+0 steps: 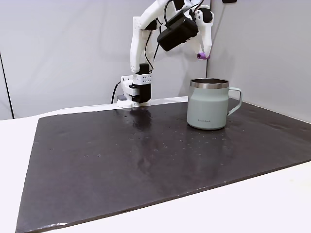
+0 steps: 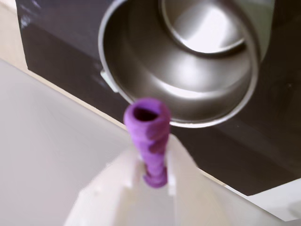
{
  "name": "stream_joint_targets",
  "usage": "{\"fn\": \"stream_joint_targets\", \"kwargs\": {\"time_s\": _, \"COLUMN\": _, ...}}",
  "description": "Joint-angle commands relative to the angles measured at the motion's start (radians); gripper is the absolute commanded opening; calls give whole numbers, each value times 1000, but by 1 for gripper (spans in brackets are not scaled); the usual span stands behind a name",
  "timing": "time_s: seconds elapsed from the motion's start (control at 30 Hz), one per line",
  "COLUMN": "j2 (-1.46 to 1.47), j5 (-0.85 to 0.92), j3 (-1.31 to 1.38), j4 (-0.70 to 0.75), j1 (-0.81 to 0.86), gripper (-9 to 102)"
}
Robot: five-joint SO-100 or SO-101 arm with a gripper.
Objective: Grasp a pengrip and put it in the cup.
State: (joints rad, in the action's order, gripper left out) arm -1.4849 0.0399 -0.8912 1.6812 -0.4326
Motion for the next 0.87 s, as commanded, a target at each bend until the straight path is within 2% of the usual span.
{"fn": "stream_joint_targets", "kwargs": {"time_s": 0.0, "j2": 0, "j5": -15, "j3": 60, "j4": 8, "j1": -51, "gripper": 0}}
{"fn": "stream_joint_targets", "kwargs": {"time_s": 0.1, "j2": -6, "j5": -23, "j3": 46, "j4": 8, "j1": -52, "gripper": 1}}
{"fn": "stream_joint_targets", "kwargs": {"time_s": 0.23, "j2": -11, "j5": -14, "j3": 40, "j4": 8, "j1": -34, "gripper": 23}}
{"fn": "stream_joint_targets", "kwargs": {"time_s": 0.33, "j2": -12, "j5": -5, "j3": 37, "j4": 8, "j1": -34, "gripper": 31}}
{"fn": "stream_joint_targets", "kwargs": {"time_s": 0.83, "j2": -49, "j5": 8, "j3": -11, "j4": 9, "j1": -40, "gripper": 32}}
